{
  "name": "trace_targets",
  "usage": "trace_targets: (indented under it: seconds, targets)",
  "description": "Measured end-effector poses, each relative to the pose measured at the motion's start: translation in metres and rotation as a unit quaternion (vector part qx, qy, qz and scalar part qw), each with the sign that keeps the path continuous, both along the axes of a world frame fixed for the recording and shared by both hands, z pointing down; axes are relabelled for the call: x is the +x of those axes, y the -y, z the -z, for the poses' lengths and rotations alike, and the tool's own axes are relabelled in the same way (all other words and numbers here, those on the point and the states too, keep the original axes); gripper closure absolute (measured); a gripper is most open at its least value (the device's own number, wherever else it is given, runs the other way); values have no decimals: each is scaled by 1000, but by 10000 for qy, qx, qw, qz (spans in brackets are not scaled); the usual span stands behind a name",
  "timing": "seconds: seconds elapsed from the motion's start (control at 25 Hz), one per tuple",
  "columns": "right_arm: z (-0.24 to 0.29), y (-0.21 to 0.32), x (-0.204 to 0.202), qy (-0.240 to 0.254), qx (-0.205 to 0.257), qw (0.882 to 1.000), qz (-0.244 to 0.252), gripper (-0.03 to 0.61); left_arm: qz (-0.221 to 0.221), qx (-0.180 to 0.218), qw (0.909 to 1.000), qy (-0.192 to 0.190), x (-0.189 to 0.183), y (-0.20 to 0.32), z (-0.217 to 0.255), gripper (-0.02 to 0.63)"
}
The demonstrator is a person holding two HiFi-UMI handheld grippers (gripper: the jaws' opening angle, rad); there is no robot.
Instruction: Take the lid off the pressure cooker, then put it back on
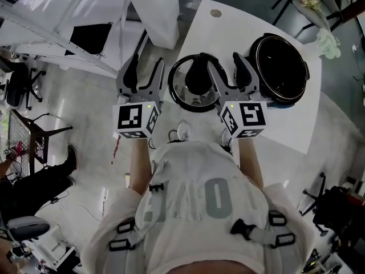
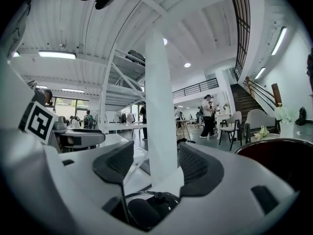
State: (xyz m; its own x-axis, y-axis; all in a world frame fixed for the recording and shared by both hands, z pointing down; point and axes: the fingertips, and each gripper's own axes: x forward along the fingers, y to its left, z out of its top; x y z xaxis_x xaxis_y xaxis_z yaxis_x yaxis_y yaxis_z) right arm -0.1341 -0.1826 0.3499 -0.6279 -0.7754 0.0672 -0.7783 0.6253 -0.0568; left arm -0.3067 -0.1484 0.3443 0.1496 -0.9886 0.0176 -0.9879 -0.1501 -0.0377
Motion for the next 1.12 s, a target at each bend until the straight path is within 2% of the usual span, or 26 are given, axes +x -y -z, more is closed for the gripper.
trace_targets:
  seconds: [0.12, 0.24, 0.4, 0.56, 0.68, 0.76, 0.92, 1.08, 1.12]
  targets:
    - [-11, -2, -9, -200, -110, 9992, 323, 273, -654, -143, 9973, 291, 21, 15, -6, 359]
    - [-42, -15, -23, -642, -416, 9921, 994, 262, -1765, -516, 9813, 573, 53, 24, -31, 359]
    - [-109, -30, -33, -1143, -1031, 9742, 1651, 256, -2788, -1441, 9451, 907, 73, 28, -96, 353]
    - [-166, -31, -22, -1474, -1398, 9648, 1669, 250, -3433, -2281, 9024, 1253, 88, 20, -166, 332]
    - [-190, -24, -17, -1519, -1542, 9630, 1604, 250, -3721, -2643, 8795, 1346, 97, 19, -197, 307]
    - [-201, -19, -17, -1608, -1500, 9625, 1587, 252, -3809, -2728, 8736, 1317, 103, 21, -207, 308]
    - [-214, -13, -18, -1691, -1485, 9612, 1595, 267, -3933, -2786, 8681, 1188, 116, 25, -217, 308]
    - [-219, -12, -24, -1914, -1444, 9531, 1848, 284, -4069, -2758, 8612, 1296, 121, 26, -222, 311]
    - [-219, -13, -25, -1970, -1431, 9508, 1913, 290, -4121, -2690, 8603, 1328, 122, 26, -223, 328]
